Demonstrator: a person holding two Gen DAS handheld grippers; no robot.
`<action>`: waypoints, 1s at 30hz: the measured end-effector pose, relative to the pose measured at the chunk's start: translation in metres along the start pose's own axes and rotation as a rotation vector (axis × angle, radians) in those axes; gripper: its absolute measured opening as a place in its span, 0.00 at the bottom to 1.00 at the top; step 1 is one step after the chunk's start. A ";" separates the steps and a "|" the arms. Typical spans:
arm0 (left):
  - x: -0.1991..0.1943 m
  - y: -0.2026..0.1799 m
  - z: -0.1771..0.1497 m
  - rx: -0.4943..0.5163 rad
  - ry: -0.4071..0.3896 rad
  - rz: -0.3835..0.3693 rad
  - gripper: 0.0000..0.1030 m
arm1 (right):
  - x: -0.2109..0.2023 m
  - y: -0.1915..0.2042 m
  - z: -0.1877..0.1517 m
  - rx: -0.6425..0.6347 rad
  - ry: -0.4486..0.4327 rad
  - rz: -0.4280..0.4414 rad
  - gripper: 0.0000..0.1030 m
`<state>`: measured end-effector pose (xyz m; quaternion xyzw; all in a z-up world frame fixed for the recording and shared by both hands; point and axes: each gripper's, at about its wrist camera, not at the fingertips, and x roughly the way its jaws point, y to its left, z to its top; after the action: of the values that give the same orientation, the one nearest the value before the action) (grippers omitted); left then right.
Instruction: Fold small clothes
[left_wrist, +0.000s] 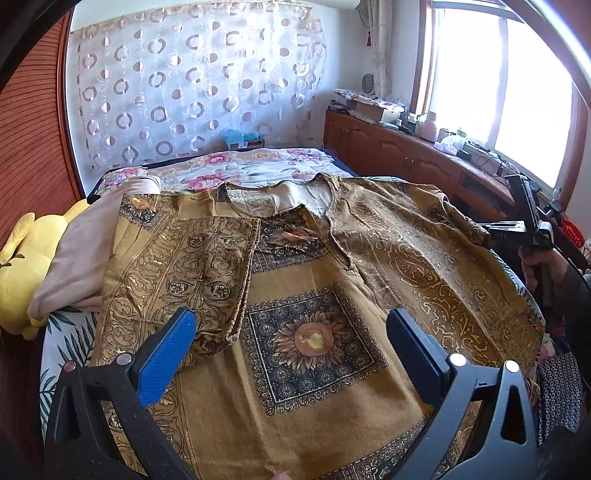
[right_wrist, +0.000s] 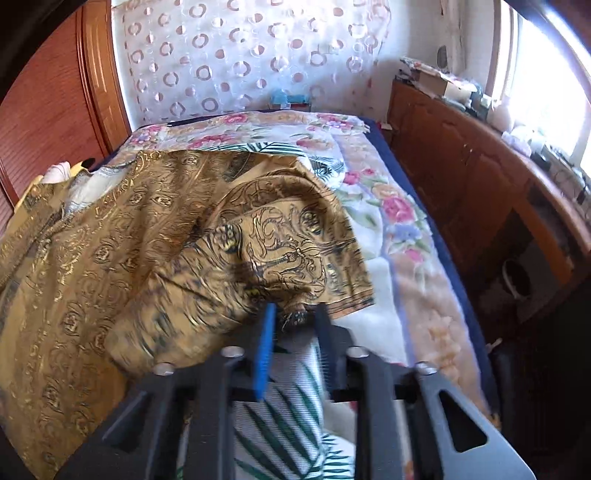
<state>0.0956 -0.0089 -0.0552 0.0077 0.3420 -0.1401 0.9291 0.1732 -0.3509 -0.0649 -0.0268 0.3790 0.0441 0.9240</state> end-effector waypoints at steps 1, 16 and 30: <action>0.000 0.001 -0.001 -0.003 0.000 0.000 1.00 | -0.002 -0.001 0.000 -0.001 -0.006 0.011 0.08; -0.006 0.010 -0.005 -0.033 -0.008 0.005 1.00 | -0.055 0.094 0.019 -0.194 -0.194 0.140 0.07; -0.008 0.016 -0.008 -0.053 -0.011 0.007 1.00 | -0.048 0.146 0.021 -0.255 -0.188 0.261 0.07</action>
<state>0.0895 0.0098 -0.0576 -0.0164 0.3406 -0.1279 0.9313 0.1386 -0.2073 -0.0187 -0.0902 0.2826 0.2133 0.9309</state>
